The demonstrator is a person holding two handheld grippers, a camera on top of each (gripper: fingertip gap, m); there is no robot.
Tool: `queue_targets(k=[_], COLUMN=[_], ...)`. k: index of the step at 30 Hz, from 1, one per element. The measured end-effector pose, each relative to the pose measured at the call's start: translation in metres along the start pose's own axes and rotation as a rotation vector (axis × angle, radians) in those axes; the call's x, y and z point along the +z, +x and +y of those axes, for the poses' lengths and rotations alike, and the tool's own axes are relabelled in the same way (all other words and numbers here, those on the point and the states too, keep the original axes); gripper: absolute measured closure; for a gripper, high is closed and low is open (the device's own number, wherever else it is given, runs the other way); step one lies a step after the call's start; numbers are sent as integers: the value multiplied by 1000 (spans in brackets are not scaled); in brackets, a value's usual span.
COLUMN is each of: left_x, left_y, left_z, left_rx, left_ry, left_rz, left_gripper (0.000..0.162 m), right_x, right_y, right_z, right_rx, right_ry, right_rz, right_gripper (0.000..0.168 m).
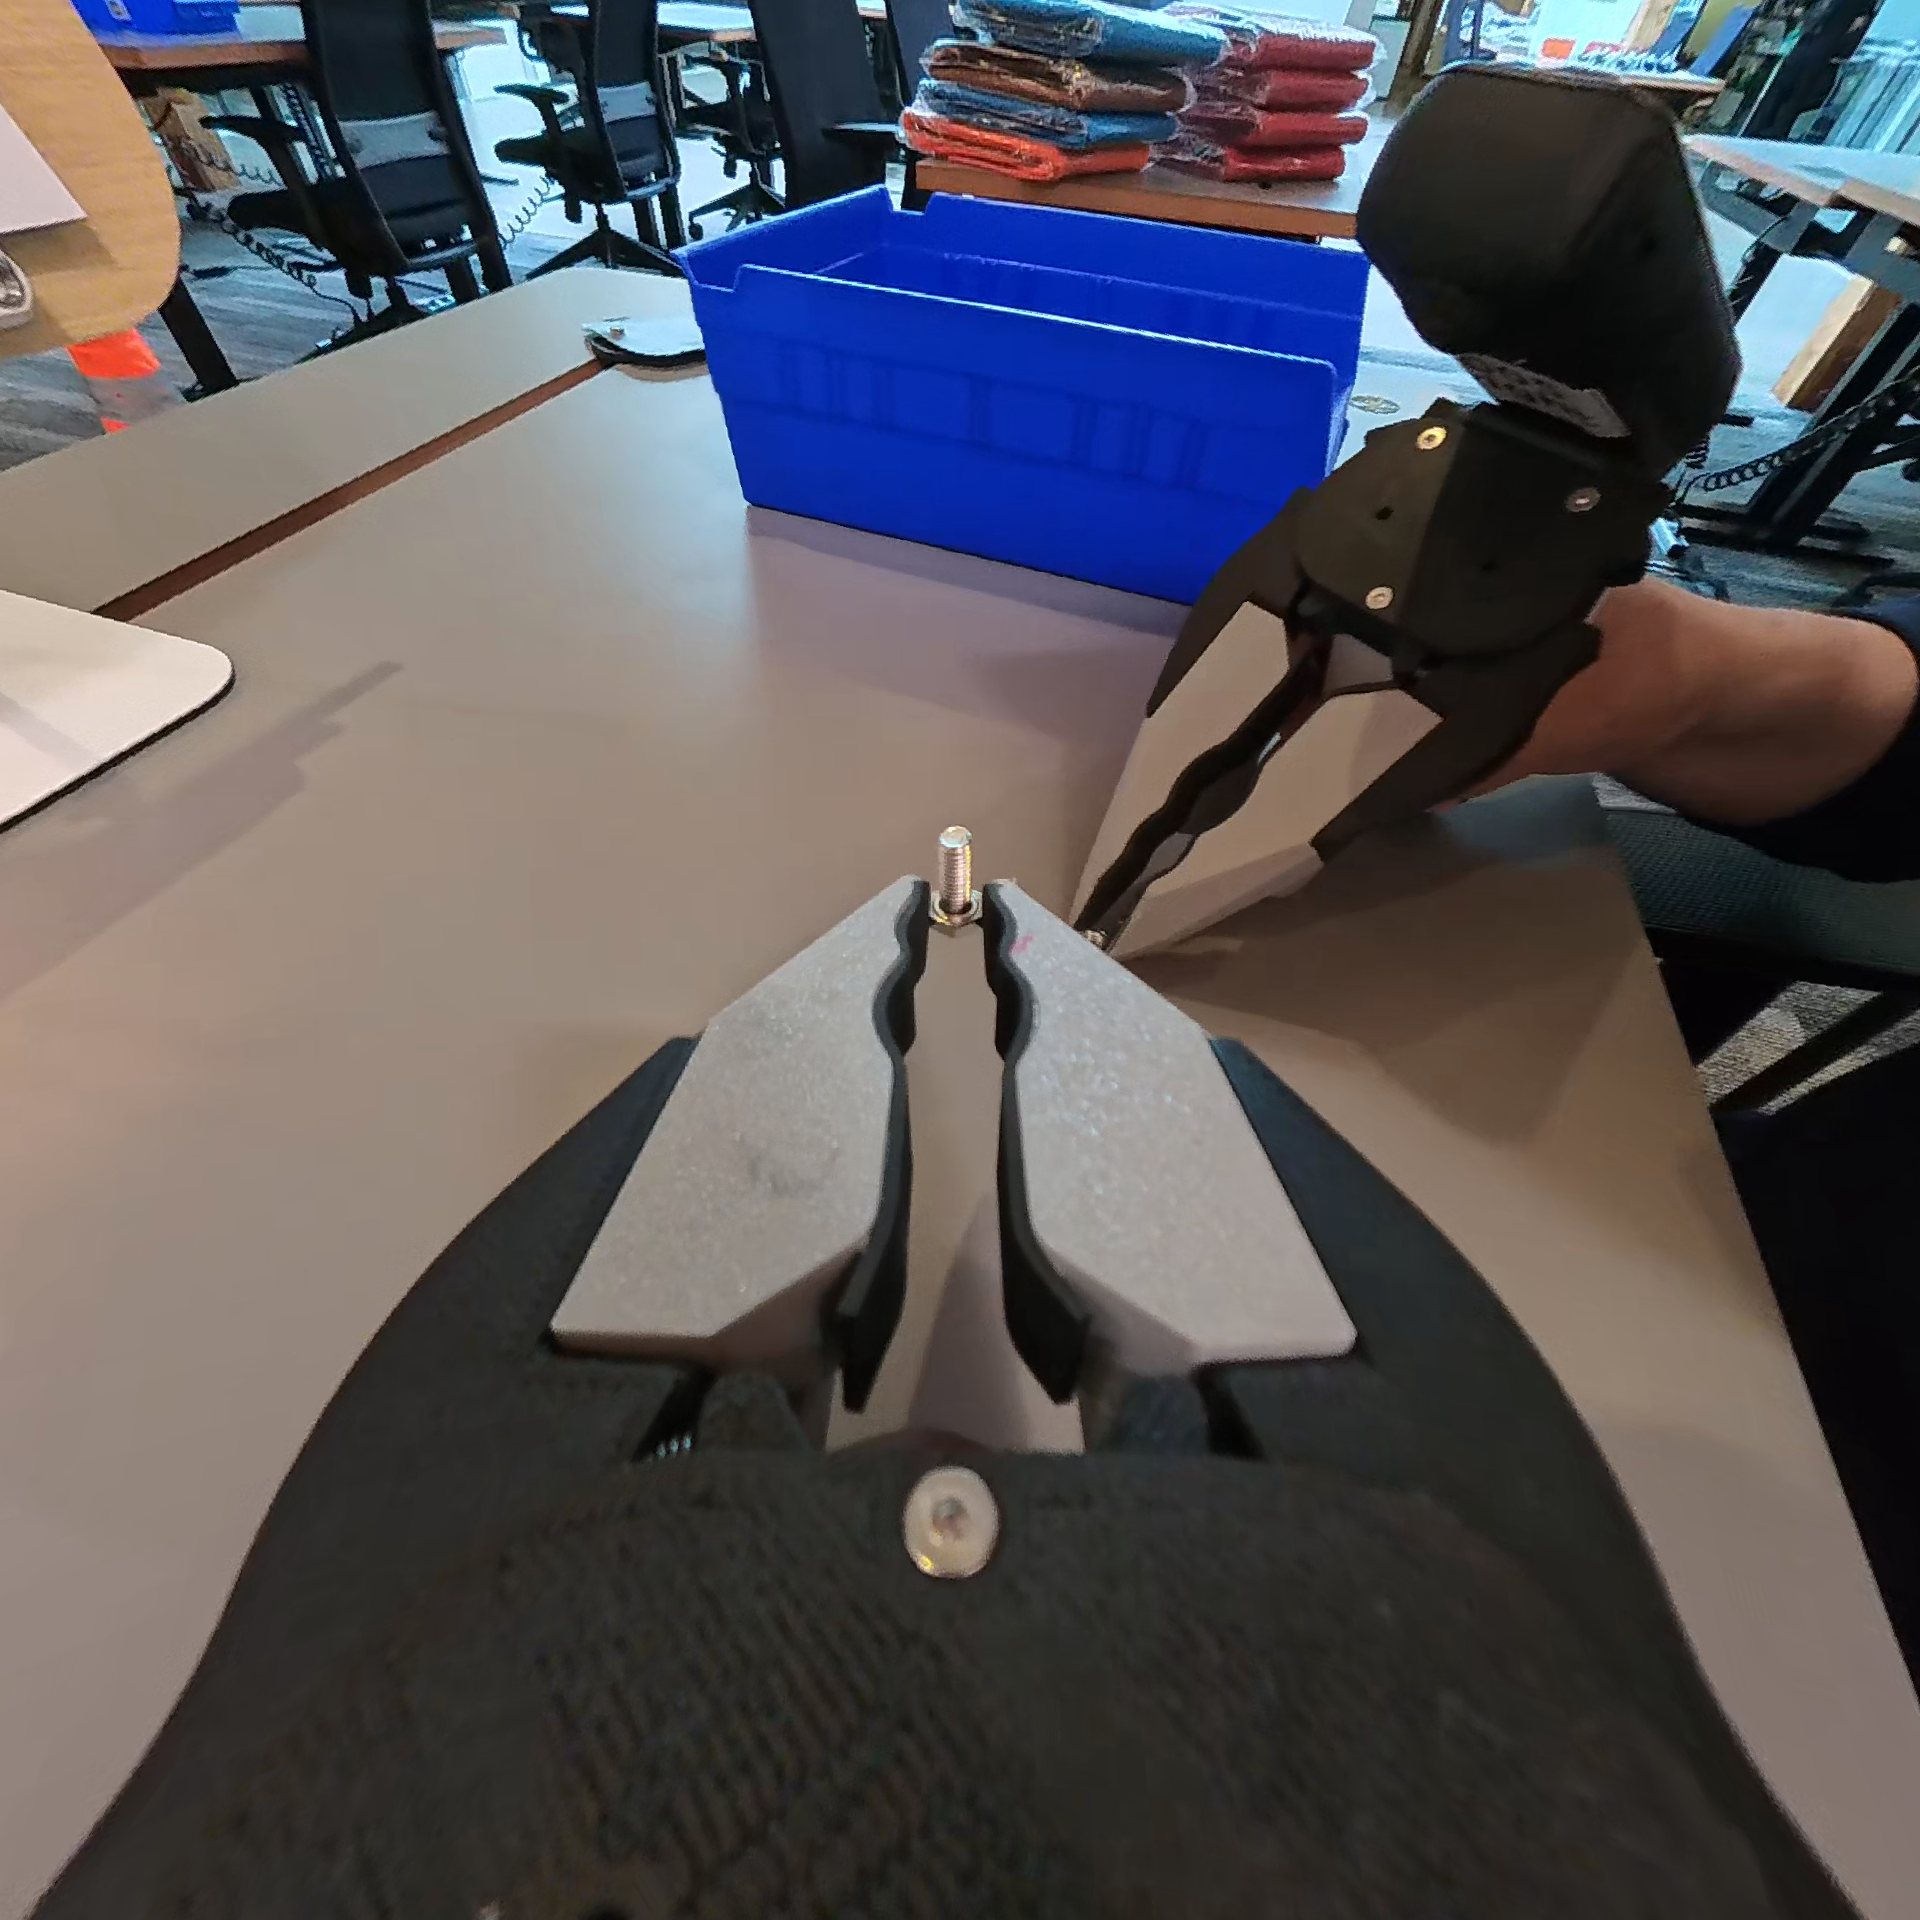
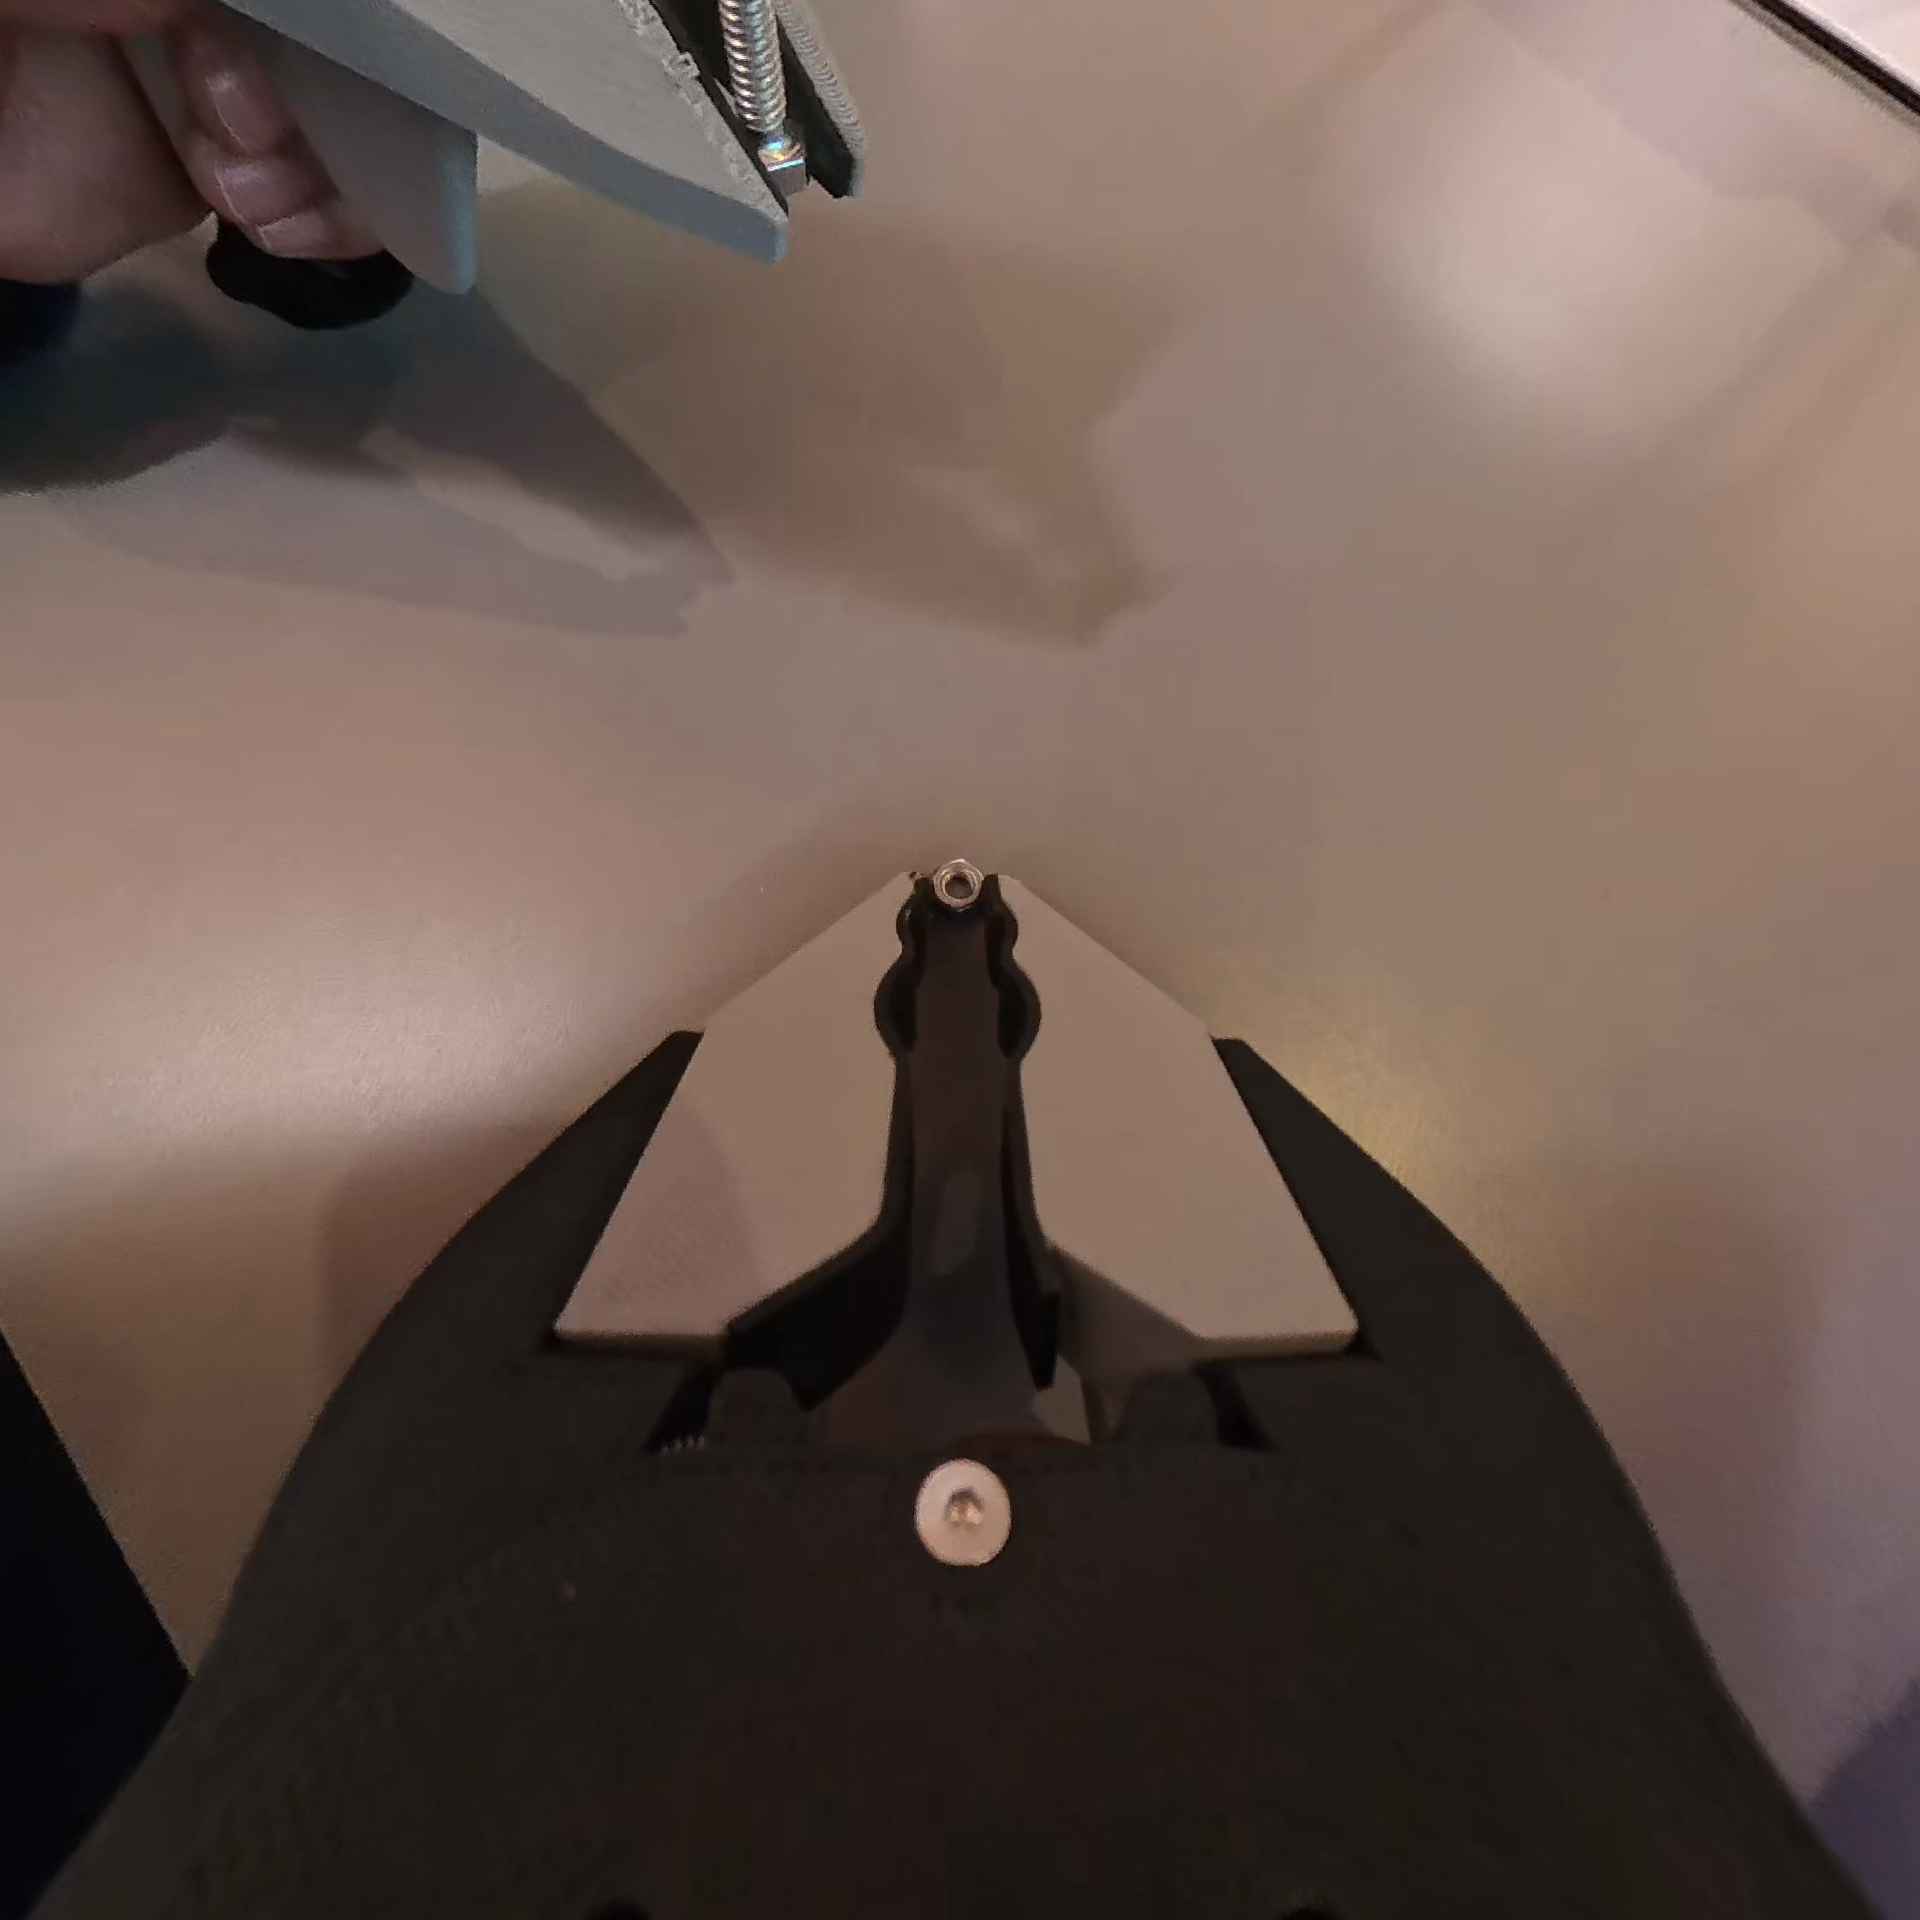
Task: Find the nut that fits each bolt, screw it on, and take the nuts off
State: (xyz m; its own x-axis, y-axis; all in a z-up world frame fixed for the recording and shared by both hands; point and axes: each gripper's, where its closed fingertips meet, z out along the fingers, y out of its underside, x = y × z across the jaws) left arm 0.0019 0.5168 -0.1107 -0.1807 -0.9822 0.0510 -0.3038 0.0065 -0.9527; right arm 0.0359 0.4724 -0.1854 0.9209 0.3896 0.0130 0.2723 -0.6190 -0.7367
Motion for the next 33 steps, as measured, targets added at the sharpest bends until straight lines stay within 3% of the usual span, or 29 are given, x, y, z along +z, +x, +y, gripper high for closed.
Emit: queue_targets(k=[8, 21, 33], left_x=[2, 0, -4], left_y=[2, 19, -3], left_z=[3, -7, -1], left_rx=[-9, 32, -12], left_ry=[-14, 28, 27], left_rz=[17, 73, 32], left_gripper=[154, 155, 155], right_x=[-7, -53, -31], right_y=[-6, -23, -25], right_z=[-15, -111, -139], right_rx=[-39, -233, -327], right_ry=[46, 173, 146], right_rz=[-79, -296, -453], right_gripper=[161, 161, 161])
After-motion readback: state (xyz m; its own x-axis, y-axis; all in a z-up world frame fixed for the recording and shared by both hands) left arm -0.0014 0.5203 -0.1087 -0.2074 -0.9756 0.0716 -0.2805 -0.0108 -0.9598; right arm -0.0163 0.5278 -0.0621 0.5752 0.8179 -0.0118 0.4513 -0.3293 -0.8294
